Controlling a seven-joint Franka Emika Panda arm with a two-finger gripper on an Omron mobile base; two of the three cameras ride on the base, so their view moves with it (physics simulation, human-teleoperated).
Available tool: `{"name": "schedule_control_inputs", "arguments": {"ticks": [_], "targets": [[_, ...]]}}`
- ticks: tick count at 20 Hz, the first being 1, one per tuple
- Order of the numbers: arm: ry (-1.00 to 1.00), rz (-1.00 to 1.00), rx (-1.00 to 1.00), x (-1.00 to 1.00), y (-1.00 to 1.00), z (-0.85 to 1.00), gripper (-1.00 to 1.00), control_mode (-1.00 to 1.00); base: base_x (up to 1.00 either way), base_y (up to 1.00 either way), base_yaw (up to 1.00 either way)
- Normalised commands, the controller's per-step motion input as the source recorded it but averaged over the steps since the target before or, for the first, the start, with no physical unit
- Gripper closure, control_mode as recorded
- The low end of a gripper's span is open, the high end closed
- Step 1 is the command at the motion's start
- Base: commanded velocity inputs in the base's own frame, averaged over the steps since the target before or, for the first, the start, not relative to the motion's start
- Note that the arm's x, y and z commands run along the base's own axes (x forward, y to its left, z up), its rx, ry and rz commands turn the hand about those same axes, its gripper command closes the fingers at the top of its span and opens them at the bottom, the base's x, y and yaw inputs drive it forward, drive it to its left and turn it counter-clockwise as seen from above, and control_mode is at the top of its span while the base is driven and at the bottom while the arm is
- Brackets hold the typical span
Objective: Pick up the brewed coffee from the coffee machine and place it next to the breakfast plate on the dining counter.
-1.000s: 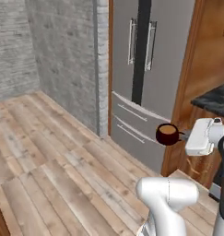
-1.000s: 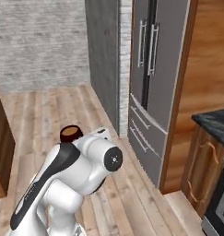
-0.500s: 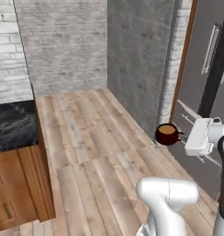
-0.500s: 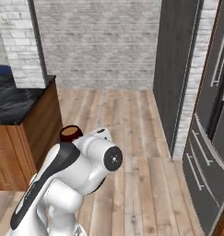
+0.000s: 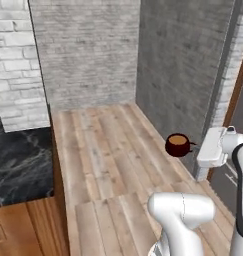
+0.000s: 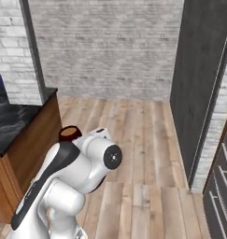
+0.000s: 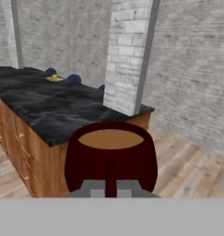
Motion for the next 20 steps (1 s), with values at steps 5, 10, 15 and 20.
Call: {"name": "schedule_control_inputs", "arguments": {"ticks": [5,10,15,20], "targets": [[0.00,0.00,0.00,0.00,0.00,0.00,1.00,1.00,1.00,-0.02,0.00],[0.00,0.00,0.00,0.00,0.00,0.00,1.00,1.00,1.00,-0.10,0.11],[0.00,0.00,0.00,0.00,0.00,0.00,1.00,1.00,1.00,-0.14,0.36],[0.00,0.00,0.00,0.00,0.00,0.00,1.00,1.00,1.00,-0.22,0.54]]}}
